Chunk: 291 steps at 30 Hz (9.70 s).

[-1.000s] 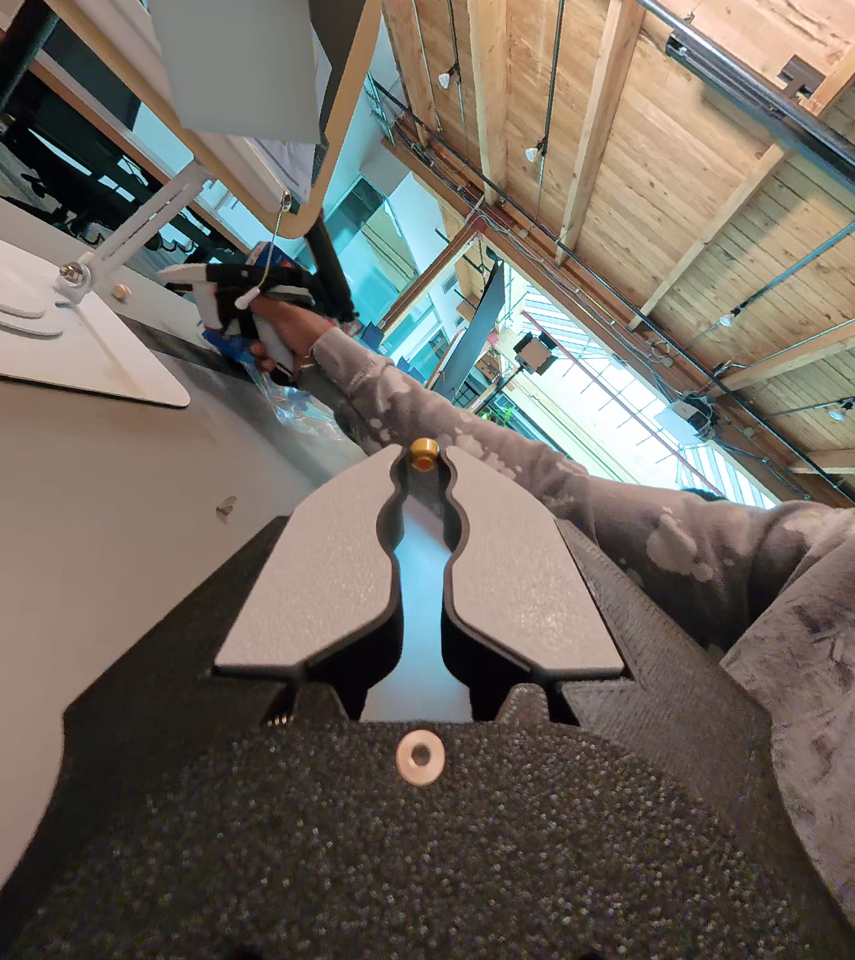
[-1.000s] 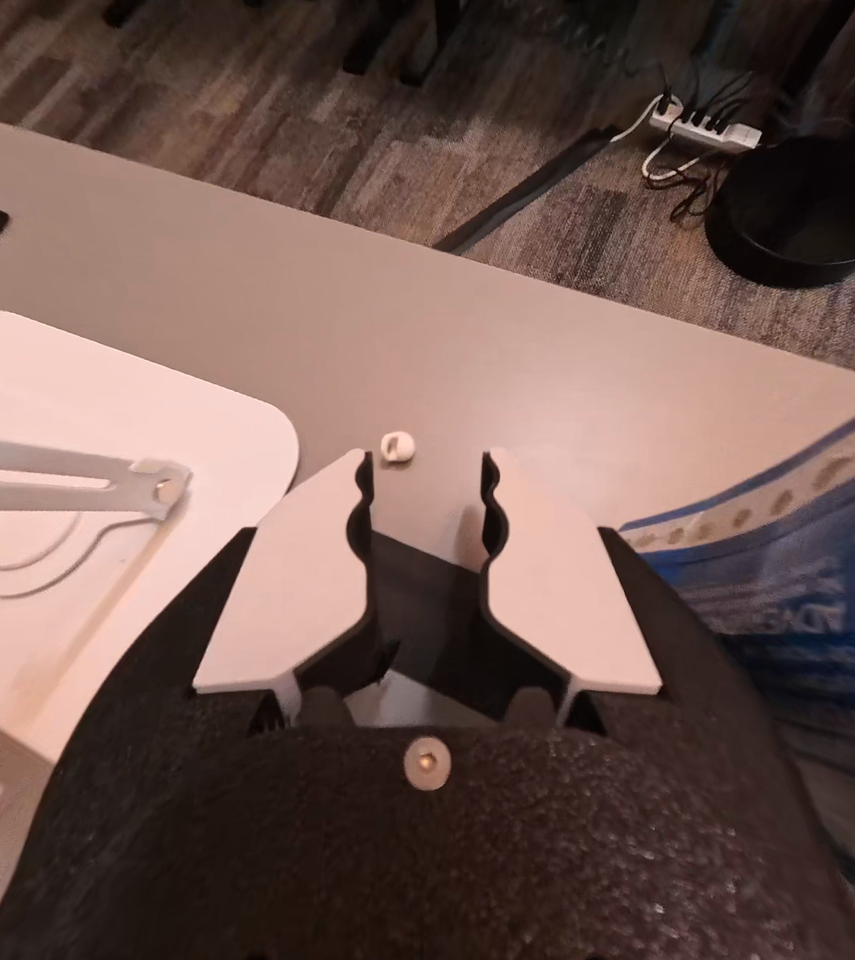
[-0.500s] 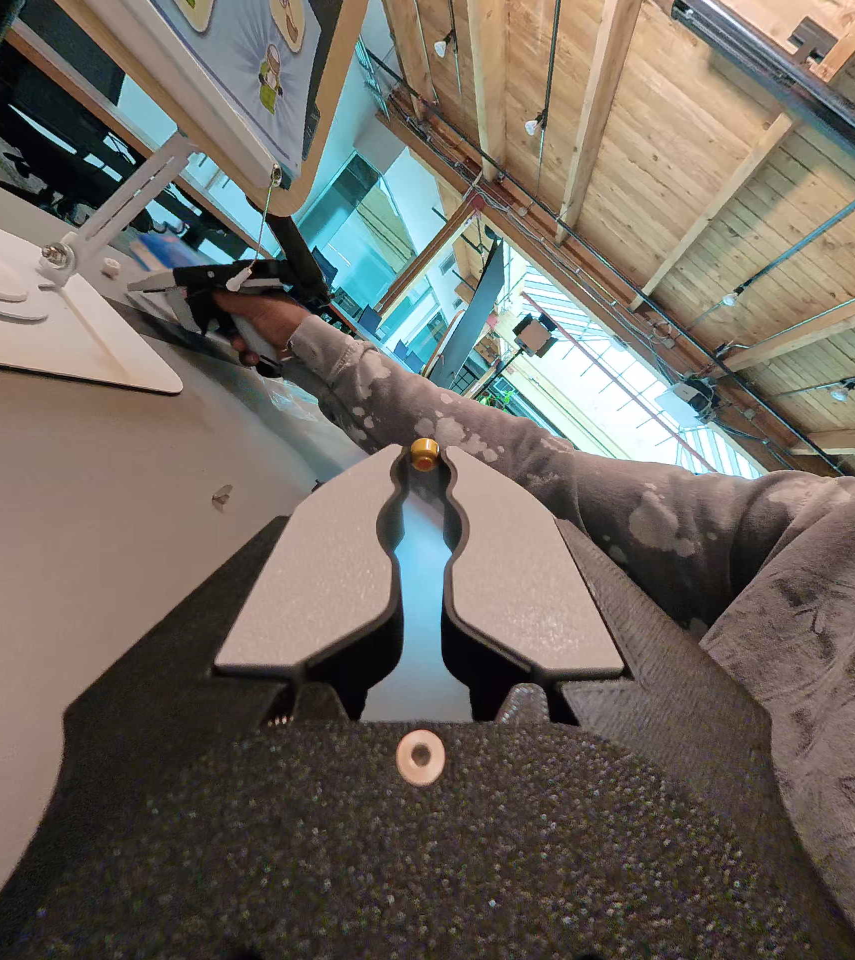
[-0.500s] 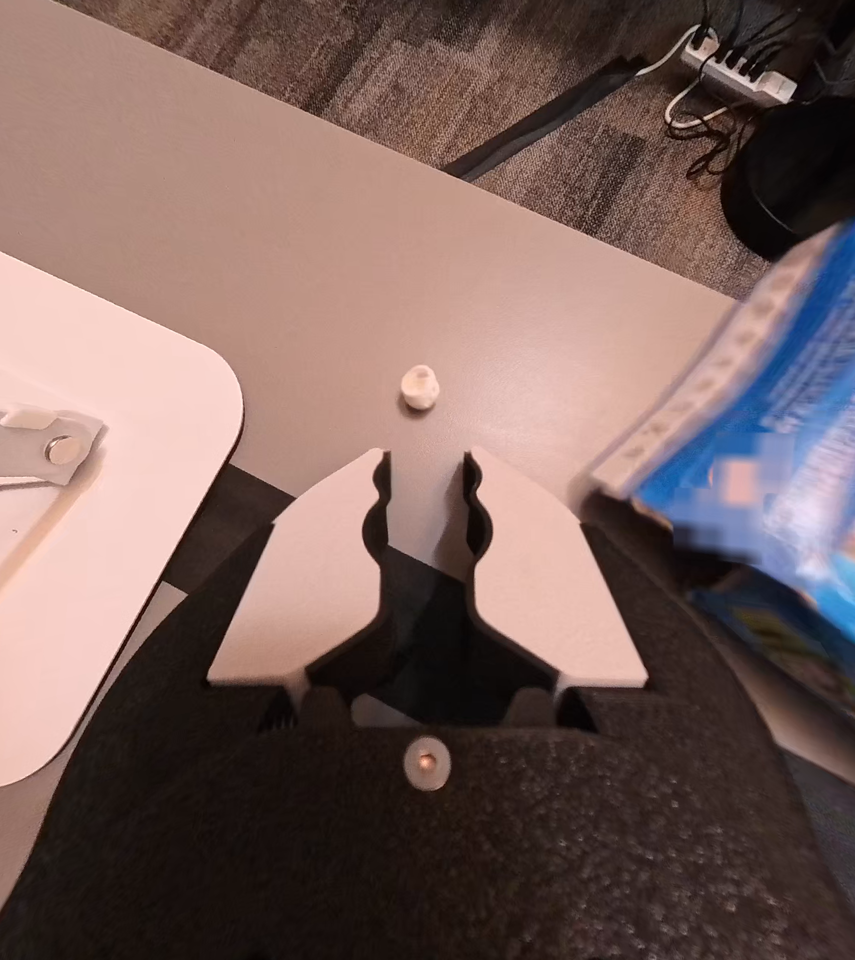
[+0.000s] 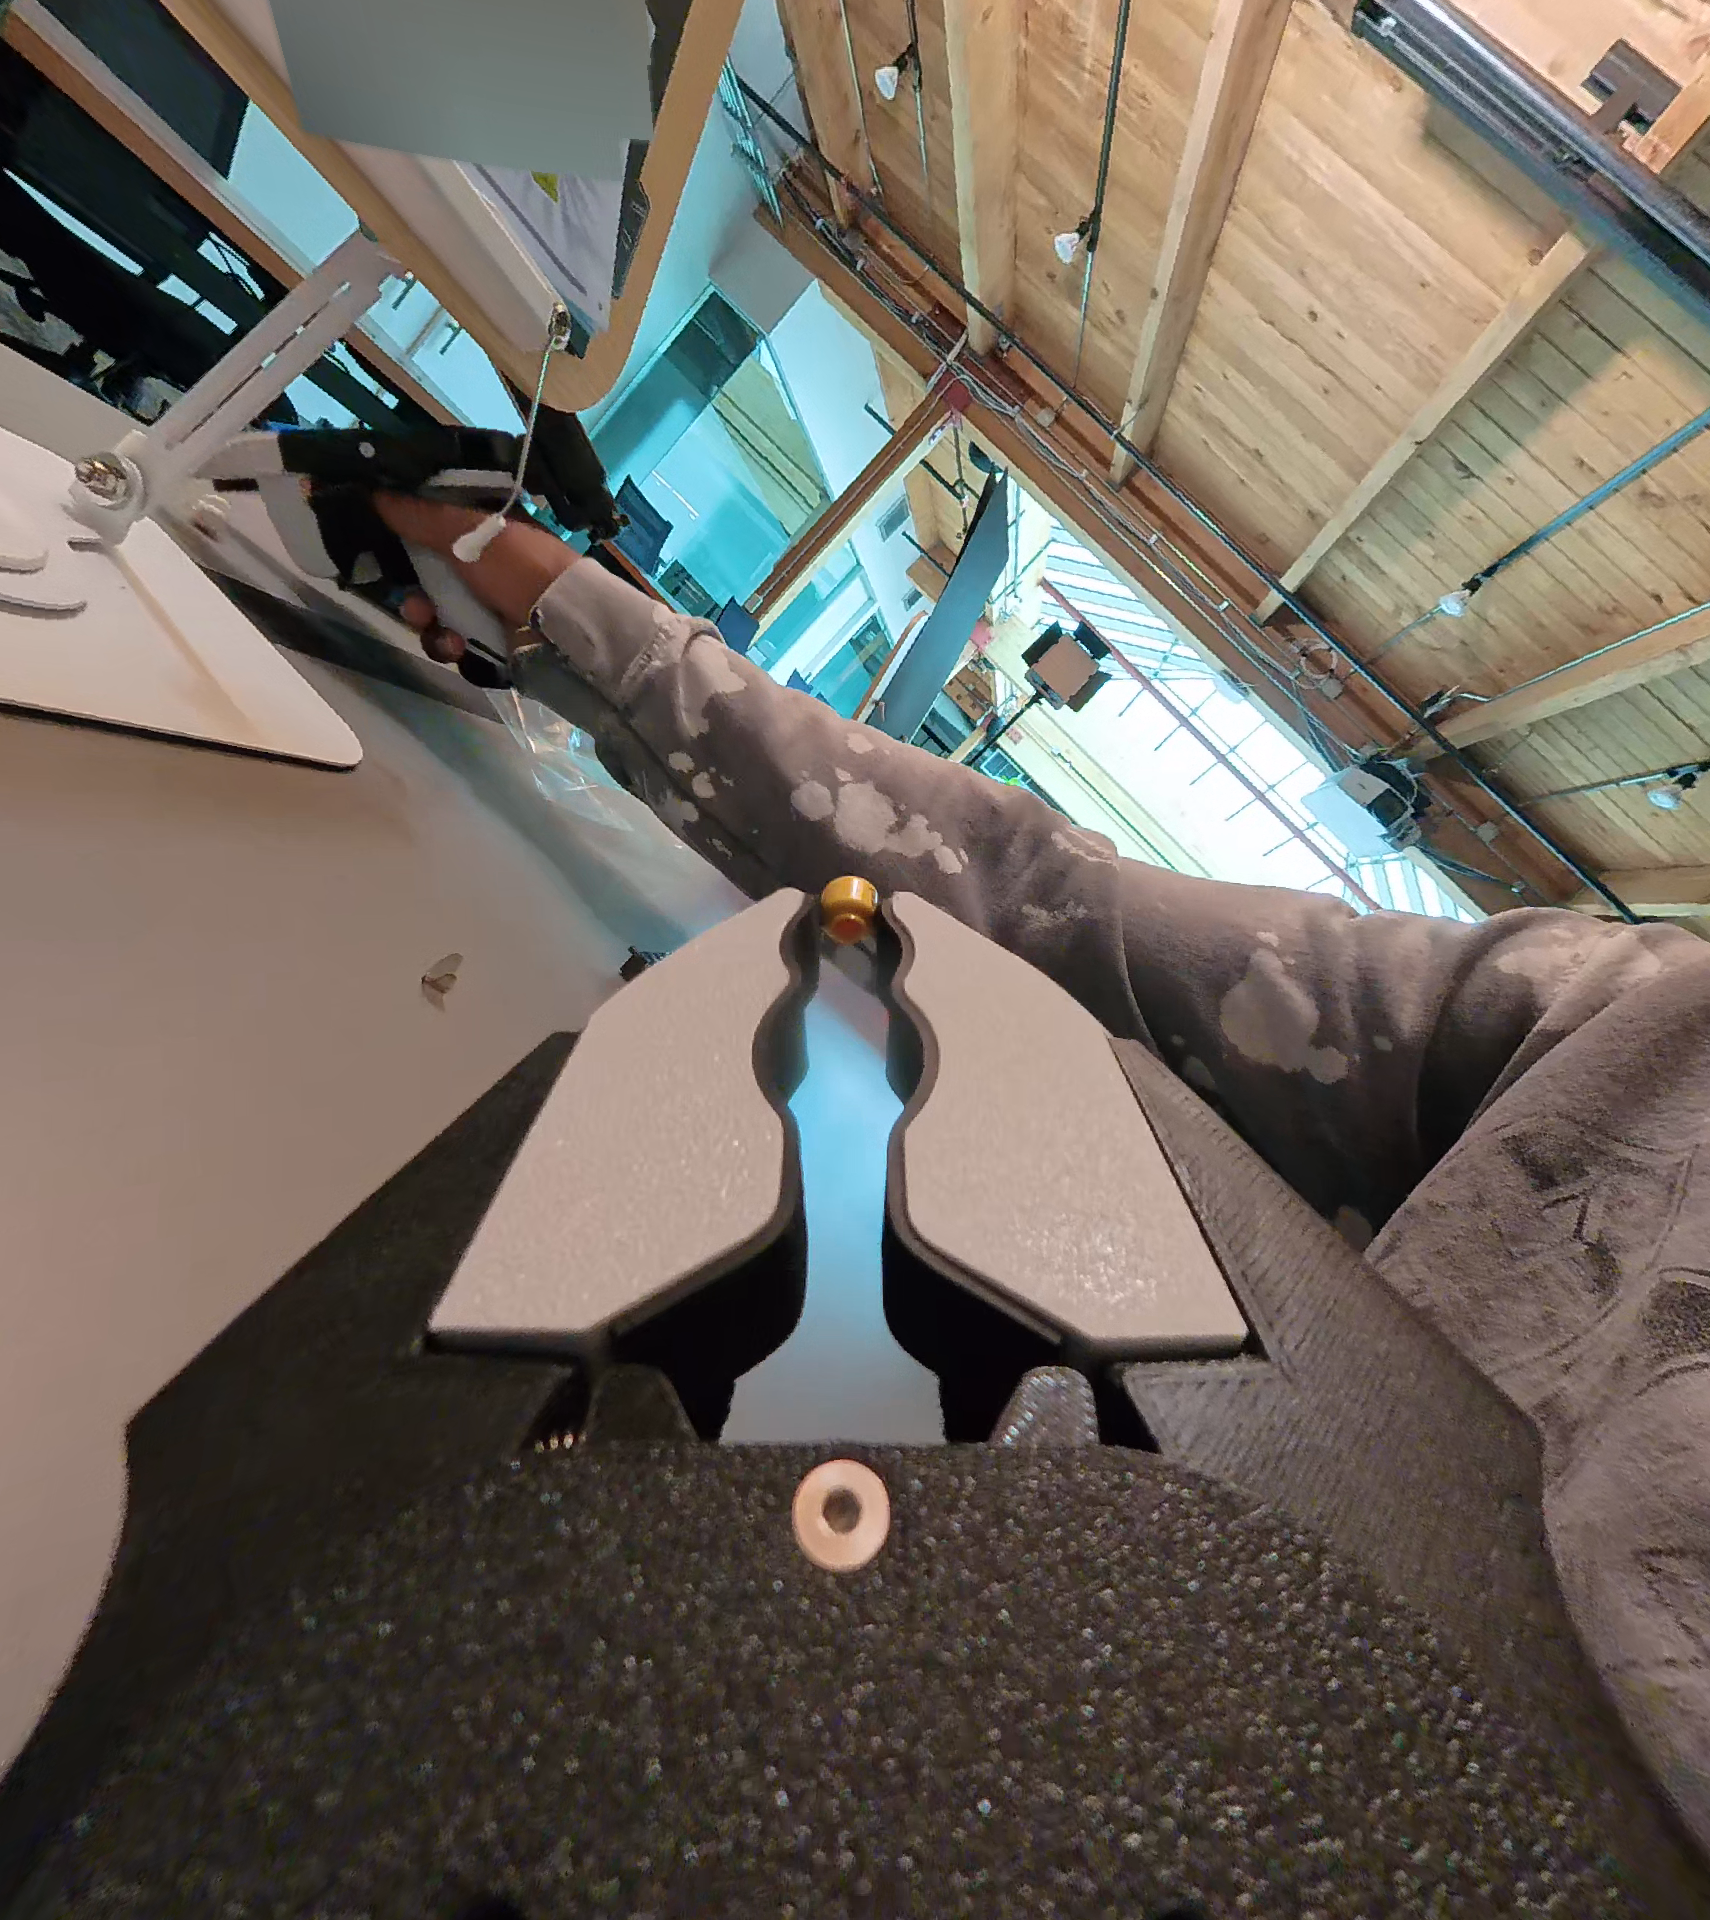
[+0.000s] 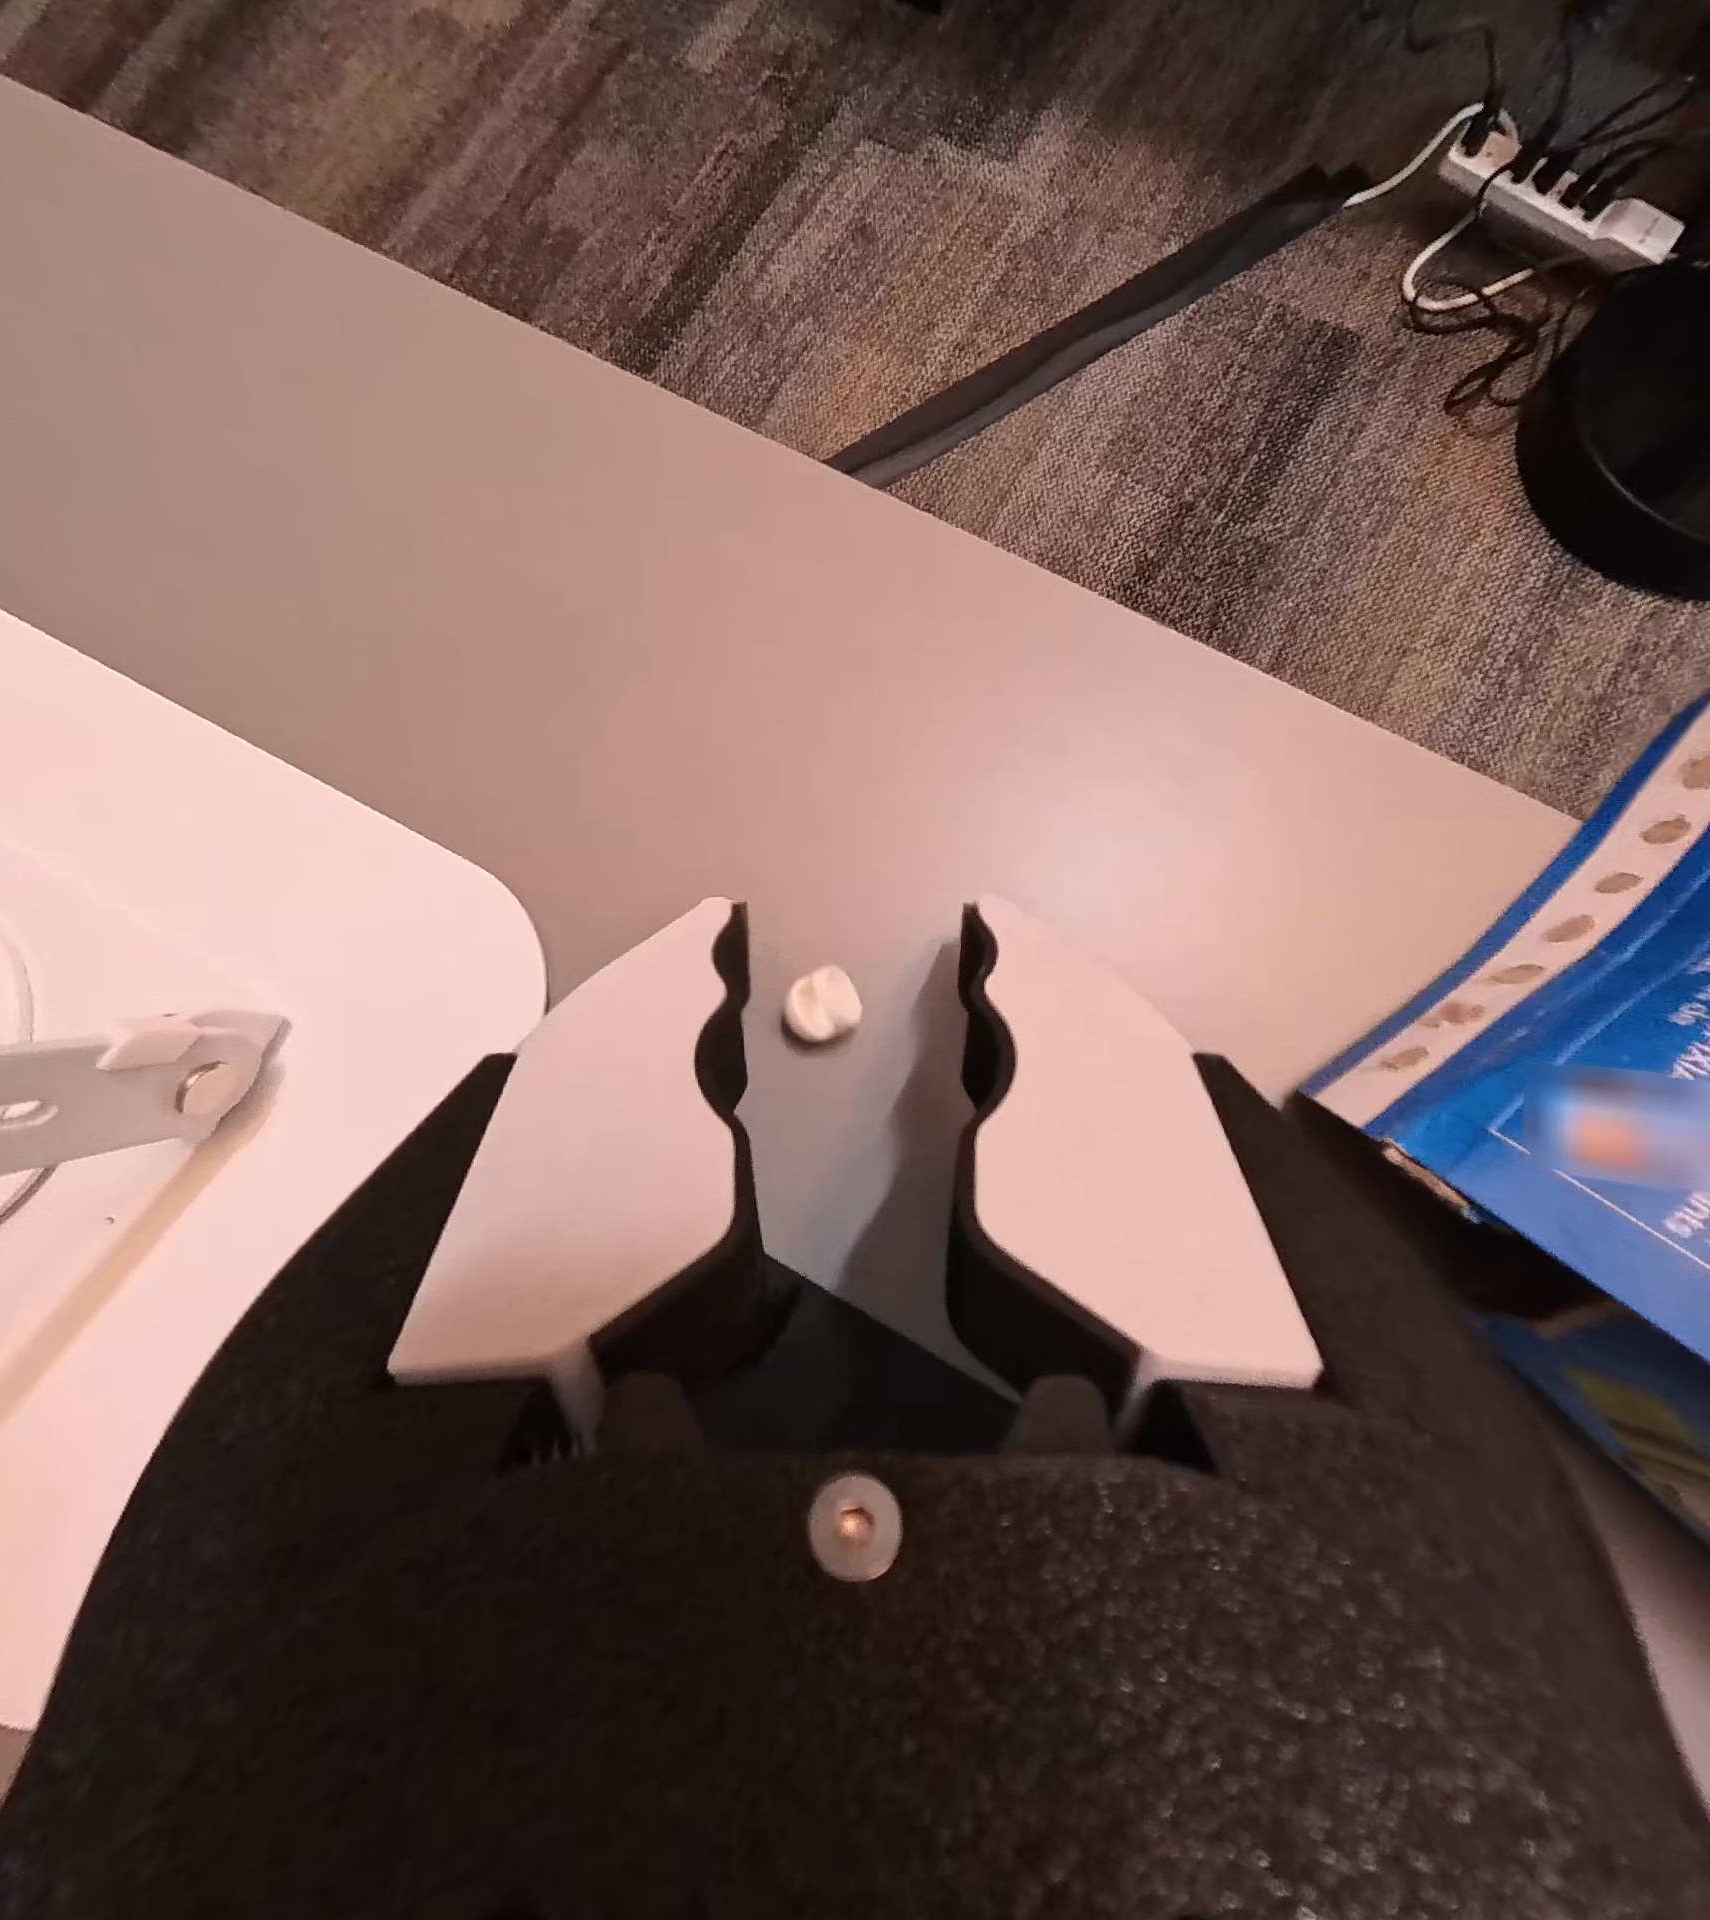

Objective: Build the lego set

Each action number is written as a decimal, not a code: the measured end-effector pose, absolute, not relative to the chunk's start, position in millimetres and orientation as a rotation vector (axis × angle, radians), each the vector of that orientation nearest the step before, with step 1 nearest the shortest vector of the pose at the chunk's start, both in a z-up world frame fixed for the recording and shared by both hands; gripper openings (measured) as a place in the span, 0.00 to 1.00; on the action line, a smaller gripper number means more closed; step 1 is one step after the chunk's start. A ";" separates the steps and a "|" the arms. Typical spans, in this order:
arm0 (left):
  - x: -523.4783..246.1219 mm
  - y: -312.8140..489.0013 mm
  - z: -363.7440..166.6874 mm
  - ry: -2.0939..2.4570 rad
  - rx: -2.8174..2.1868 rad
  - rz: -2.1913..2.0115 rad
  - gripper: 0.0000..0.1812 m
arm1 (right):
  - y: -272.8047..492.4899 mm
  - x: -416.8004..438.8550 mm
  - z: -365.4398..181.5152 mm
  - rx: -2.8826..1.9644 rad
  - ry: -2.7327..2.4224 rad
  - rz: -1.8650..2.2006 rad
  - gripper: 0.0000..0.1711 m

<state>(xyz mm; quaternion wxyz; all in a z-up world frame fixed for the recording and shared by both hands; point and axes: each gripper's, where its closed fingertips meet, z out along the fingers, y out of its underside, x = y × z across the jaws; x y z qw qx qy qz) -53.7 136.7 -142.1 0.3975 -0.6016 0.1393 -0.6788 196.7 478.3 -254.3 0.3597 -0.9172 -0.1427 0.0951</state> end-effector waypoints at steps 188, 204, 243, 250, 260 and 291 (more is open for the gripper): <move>-35.0 39.1 -197.6 0.914 -2.094 -1.956 0.05 | 45.4 -41.8 -203.8 -1.513 -1.353 0.275 0.06; -31.2 44.3 -198.0 0.824 -2.091 -1.971 0.05 | 50.8 -38.5 -204.3 -1.539 -1.328 0.214 0.06; -32.3 46.5 -188.9 0.853 -1.976 -1.958 0.03 | 51.3 -34.9 -199.0 -1.528 -1.292 0.240 0.08; -35.8 50.4 -186.5 0.835 -1.961 -1.961 0.03 | 36.7 -32.0 -214.0 -1.651 -1.366 0.458 0.10; -40.5 53.5 -185.4 0.830 -1.958 -1.942 0.03 | 12.8 -31.5 -258.1 -1.961 -1.483 0.539 0.12; -46.8 53.2 -190.1 0.866 -1.968 -1.896 0.03 | 11.4 -40.3 -261.9 -2.196 -1.121 0.458 0.09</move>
